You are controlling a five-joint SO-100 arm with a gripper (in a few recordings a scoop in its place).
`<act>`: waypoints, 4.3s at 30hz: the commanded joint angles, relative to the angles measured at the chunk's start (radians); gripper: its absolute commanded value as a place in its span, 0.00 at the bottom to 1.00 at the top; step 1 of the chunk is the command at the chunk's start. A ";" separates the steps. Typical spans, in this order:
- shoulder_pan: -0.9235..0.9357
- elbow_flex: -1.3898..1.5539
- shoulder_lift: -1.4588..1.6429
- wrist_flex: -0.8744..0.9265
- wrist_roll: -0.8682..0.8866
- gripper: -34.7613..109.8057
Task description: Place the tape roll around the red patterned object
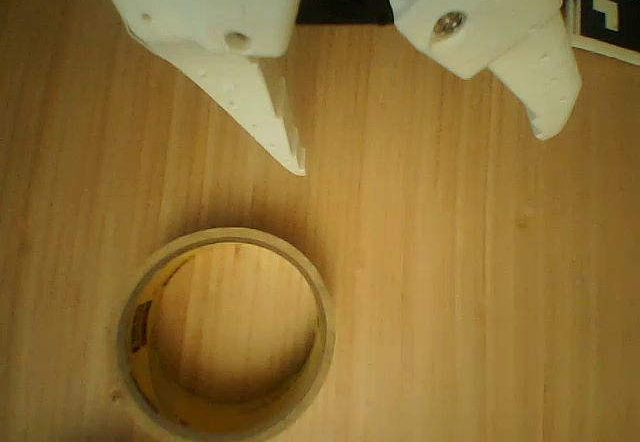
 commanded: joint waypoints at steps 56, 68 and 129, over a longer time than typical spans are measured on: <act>0.247 -0.324 -0.267 0.397 0.449 0.65; 0.256 -0.400 -0.353 0.377 0.448 0.65; 0.557 -1.414 -0.689 0.920 -0.023 0.24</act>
